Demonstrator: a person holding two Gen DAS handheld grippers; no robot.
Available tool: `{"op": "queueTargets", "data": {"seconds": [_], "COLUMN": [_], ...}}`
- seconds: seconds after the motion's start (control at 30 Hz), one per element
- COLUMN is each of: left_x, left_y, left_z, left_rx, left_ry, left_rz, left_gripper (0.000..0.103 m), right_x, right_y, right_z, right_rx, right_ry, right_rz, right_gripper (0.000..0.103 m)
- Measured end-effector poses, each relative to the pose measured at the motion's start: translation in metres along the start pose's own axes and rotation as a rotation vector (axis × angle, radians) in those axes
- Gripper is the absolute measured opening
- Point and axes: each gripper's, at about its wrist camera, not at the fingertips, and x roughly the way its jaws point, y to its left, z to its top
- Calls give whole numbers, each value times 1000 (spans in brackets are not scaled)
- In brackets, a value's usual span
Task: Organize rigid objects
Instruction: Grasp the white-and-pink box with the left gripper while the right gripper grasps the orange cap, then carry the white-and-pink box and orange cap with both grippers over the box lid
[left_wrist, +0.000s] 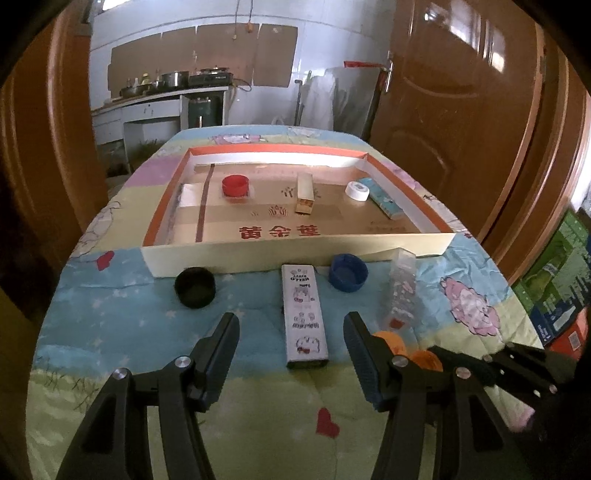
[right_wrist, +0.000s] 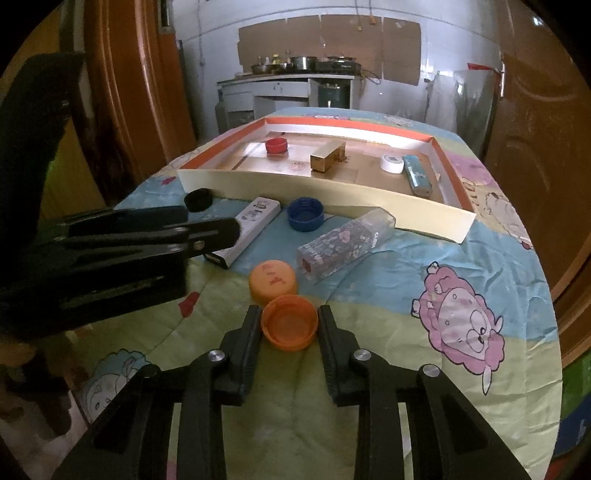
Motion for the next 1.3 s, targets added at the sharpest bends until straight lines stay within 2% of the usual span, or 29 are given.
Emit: {"op": "queueTargets", "data": {"seconds": [0.23,0.37,0.43,0.5,0.6,0.93,1.3], "left_x": [29,31,30,30,29,13,-21], "left_y": [-8,-9,-9,-8,-6,-7,-5], "left_z": [11,10,10,10,10,3,13], "left_rx": [16,25,26,19,18,18,6], "left_ry": [77,85,82,78,74,49,-16], "left_rz": [35,50,66,72,61,35,17], "left_gripper": [58,58,49,35,26,26,26], "right_x": [0,-1,-1,-1,-1,-9,-26], "right_y": [-1,-4,-4,-4,-4,-3,5], "right_z": [-1,-2,-2,-1,-2,-3,6], "right_rx": [1,10,14,18,21,26,-3], "right_ry": [-6,-8,-10,-10,-10,-19,-50], "right_rz": [12,21,22,20,18,10,-5], "right_gripper": [31,31,31,31,31,31,31]}}
